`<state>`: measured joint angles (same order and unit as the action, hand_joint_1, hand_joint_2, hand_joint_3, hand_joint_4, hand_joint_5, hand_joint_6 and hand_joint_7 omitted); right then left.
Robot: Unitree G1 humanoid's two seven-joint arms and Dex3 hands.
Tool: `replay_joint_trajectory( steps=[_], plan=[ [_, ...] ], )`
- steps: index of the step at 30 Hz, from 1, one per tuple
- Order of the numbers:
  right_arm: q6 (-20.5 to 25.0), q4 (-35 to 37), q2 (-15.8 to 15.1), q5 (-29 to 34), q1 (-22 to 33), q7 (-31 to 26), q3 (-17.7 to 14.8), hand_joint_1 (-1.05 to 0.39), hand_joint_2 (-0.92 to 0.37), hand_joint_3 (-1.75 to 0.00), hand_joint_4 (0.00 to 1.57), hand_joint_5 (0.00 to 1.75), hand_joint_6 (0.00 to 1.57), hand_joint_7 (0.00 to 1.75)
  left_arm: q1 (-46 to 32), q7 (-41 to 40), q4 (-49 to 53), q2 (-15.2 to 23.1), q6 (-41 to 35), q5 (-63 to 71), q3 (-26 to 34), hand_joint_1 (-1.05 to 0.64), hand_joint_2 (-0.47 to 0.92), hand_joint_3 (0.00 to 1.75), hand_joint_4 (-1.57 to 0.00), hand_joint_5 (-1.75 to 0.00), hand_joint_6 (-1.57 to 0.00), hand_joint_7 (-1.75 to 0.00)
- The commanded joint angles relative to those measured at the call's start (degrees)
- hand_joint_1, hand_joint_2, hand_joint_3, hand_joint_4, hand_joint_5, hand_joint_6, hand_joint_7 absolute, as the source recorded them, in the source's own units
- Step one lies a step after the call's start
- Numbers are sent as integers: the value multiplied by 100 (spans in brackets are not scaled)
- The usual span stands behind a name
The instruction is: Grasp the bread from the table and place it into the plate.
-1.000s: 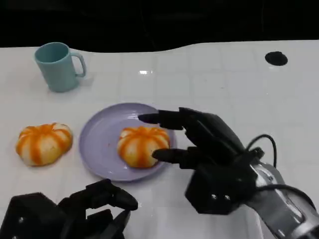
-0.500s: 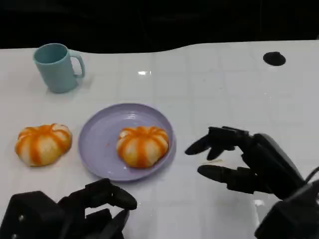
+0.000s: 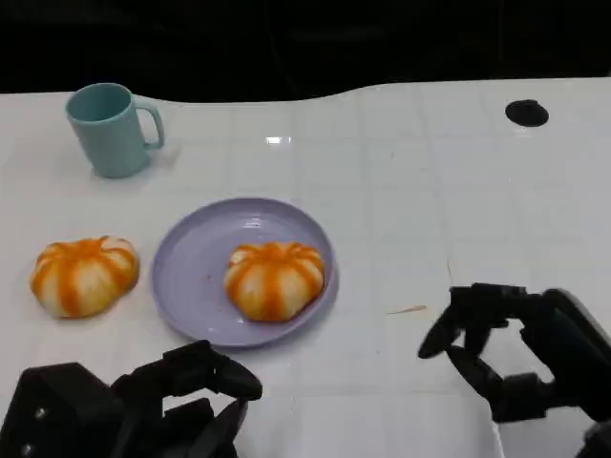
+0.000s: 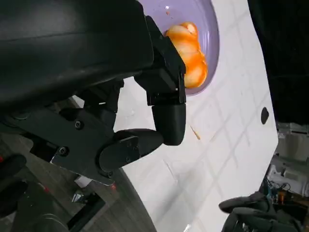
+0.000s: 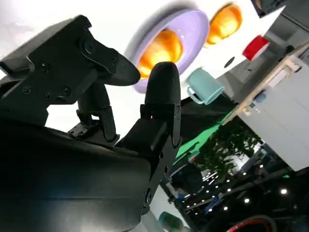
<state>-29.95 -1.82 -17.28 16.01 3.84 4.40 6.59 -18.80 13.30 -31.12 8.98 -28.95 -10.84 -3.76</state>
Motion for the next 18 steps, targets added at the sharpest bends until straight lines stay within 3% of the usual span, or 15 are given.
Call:
replay_joint_trajectory(
  steps=[1, 9, 18],
  plan=[
    [-32, -329, -192, -58, 343, 69, -227, -3, -27, -144, 86, 175, 88, 128, 3, 1, 29, 65, 40, -12, 41, -31, 71, 79, -67, -175, -63, -131],
    [140, -653, -194, 103, 755, 61, -377, -6, -24, -144, 89, 175, 84, 134, 33, 11, 8, 100, 23, -14, 52, -30, 72, 80, -68, -175, -64, -130],
    [402, -607, -90, 717, 967, -260, -352, -8, -22, -142, 90, 175, 86, 134, 30, 11, 30, 119, 78, 18, 48, -28, 72, 80, -65, -175, -63, -131]
  ],
)
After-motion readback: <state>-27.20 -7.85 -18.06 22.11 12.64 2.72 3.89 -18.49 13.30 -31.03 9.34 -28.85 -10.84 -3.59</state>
